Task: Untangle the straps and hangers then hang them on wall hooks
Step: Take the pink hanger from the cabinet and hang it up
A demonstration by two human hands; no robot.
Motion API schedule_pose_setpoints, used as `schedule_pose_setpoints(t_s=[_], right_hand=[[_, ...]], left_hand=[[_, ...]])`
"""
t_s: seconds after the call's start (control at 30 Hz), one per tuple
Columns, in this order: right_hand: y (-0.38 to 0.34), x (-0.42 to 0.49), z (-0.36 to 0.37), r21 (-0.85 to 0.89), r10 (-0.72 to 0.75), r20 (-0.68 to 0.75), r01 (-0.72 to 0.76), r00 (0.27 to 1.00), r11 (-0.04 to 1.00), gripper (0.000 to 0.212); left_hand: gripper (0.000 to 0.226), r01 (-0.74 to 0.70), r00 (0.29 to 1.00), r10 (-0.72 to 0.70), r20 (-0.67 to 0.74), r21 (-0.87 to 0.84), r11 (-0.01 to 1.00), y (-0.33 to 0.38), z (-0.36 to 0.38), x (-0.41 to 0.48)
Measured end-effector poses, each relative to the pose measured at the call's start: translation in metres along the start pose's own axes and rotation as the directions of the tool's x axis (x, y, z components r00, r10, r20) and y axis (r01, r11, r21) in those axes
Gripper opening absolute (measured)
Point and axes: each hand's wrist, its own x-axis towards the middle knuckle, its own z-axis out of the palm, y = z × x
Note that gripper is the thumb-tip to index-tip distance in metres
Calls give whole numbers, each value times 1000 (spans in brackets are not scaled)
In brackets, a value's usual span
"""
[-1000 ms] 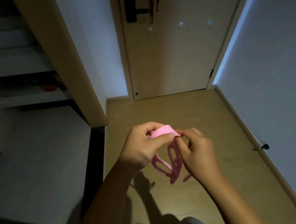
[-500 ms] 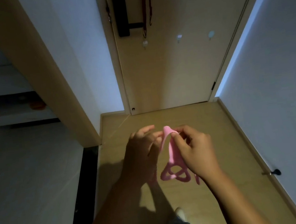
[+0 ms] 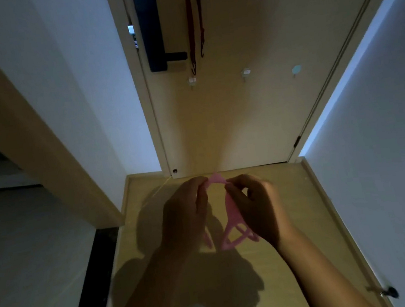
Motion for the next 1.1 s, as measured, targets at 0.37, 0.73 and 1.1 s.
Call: schedule_pose_setpoints(t_s=[0.37, 0.73, 1.1], right_hand=[[31, 167, 36, 151, 123, 5, -122, 992, 981, 11], [72, 315, 75, 287, 232, -58, -206, 971, 935, 22], [153, 451, 109, 126, 179, 104, -191, 978, 973, 15]], left_hand=[[11, 27, 997, -13, 74, -183, 983, -53, 36, 166], [14, 27, 994, -15, 108, -110, 994, -106, 71, 312], [21, 194, 978, -194, 77, -1, 981, -150, 137, 437]])
